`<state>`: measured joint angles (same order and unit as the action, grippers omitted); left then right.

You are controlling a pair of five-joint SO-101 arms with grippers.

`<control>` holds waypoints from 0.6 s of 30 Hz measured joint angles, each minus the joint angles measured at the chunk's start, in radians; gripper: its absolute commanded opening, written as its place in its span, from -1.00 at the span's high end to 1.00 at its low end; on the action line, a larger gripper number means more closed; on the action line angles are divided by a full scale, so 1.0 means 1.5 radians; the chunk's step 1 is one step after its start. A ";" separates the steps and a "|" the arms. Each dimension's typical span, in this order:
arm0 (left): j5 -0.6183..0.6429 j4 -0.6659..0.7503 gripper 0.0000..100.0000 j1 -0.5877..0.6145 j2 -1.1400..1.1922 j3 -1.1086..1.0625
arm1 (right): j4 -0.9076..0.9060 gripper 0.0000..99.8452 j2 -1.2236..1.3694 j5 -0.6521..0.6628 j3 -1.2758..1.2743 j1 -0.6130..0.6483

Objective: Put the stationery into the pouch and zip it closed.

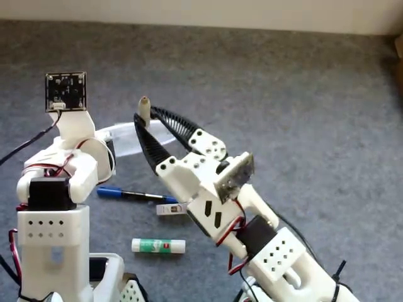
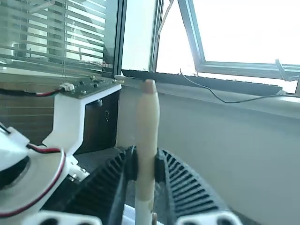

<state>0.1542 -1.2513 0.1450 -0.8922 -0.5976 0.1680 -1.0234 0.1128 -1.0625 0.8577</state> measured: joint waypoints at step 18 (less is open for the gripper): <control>0.002 0.019 0.99 0.000 0.002 0.000 | -0.677 0.73 -0.005 0.001 0.180 0.003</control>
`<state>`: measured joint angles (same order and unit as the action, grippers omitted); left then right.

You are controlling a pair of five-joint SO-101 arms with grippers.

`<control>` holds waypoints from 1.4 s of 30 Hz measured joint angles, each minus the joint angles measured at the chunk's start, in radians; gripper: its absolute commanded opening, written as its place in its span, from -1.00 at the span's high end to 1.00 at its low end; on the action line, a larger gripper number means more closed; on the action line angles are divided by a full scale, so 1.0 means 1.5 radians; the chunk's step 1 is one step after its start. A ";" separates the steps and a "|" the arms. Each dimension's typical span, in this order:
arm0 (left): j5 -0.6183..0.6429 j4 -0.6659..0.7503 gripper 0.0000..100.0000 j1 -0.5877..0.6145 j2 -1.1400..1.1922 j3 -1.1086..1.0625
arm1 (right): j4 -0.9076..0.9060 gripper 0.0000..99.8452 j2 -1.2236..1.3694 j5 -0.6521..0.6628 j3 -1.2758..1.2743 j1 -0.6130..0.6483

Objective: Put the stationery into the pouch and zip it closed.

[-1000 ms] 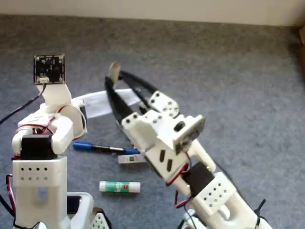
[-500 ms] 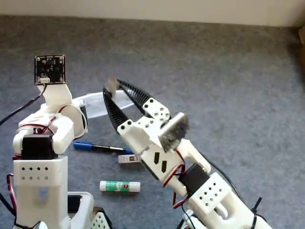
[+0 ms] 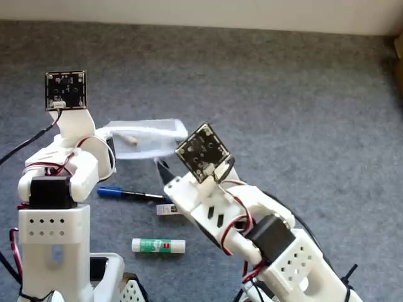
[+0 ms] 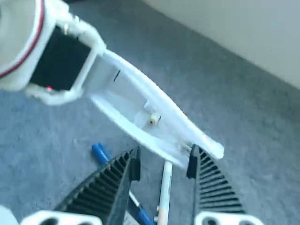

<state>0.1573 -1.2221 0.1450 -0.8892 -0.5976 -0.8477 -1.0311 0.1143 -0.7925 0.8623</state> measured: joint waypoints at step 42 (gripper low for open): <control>0.055 0.012 0.99 0.111 0.000 -0.001 | -0.168 0.46 0.457 0.039 0.103 0.091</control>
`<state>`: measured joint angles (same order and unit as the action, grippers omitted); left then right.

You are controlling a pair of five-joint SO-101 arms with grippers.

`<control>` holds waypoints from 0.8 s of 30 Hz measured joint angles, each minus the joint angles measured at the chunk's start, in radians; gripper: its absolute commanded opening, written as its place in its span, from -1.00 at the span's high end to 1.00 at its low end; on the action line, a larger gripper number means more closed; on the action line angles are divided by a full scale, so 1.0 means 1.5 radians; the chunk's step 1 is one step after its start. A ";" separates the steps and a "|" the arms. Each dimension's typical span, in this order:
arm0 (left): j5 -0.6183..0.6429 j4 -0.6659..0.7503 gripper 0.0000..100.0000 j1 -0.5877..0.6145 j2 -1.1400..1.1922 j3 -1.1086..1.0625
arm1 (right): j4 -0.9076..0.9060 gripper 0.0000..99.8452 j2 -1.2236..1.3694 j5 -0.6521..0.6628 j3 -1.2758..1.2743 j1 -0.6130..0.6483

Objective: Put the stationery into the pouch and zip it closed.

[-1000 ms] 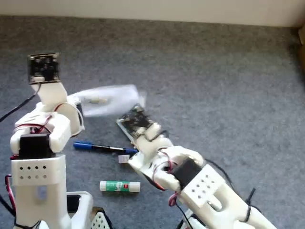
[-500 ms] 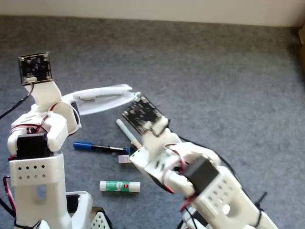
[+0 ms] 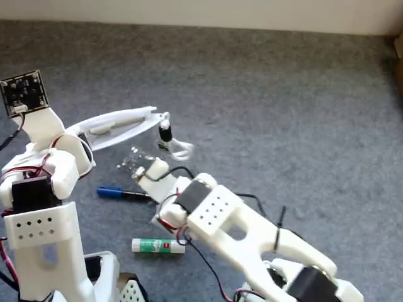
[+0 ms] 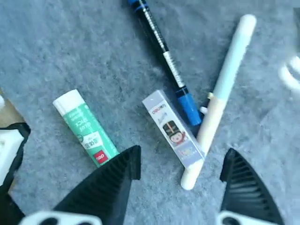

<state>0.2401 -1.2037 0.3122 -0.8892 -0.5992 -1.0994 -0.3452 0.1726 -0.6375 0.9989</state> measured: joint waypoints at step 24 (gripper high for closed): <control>0.000 0.000 0.99 0.000 0.000 0.000 | 0.109 0.75 0.202 0.003 0.000 0.032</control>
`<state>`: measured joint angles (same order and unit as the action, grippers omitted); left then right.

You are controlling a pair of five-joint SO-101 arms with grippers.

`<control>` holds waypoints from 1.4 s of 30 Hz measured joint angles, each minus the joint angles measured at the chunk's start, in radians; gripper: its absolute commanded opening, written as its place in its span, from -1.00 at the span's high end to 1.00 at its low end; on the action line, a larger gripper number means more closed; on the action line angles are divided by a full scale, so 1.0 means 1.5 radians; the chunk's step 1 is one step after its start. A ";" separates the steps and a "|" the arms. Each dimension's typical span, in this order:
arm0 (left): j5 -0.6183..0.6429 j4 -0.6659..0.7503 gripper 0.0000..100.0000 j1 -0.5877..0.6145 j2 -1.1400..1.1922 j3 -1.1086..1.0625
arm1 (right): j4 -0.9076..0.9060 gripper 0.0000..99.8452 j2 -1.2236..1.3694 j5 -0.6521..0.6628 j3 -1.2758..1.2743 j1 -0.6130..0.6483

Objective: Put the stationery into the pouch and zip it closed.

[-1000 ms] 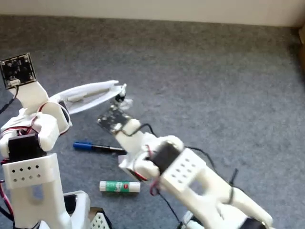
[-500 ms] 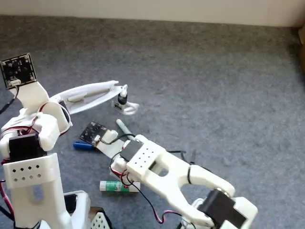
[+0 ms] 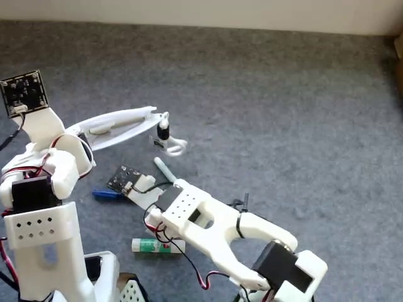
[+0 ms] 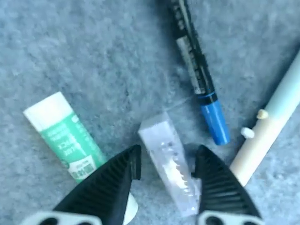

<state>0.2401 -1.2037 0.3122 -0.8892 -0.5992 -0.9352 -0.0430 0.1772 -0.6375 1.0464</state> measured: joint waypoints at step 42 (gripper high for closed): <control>0.000 0.004 0.99 -0.021 -0.001 -0.011 | -0.072 0.99 -0.570 0.001 -0.124 -0.128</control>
<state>0.2401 -1.1976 0.2800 -0.8907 -0.6160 -1.0426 -0.8976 0.1788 -0.8232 0.8546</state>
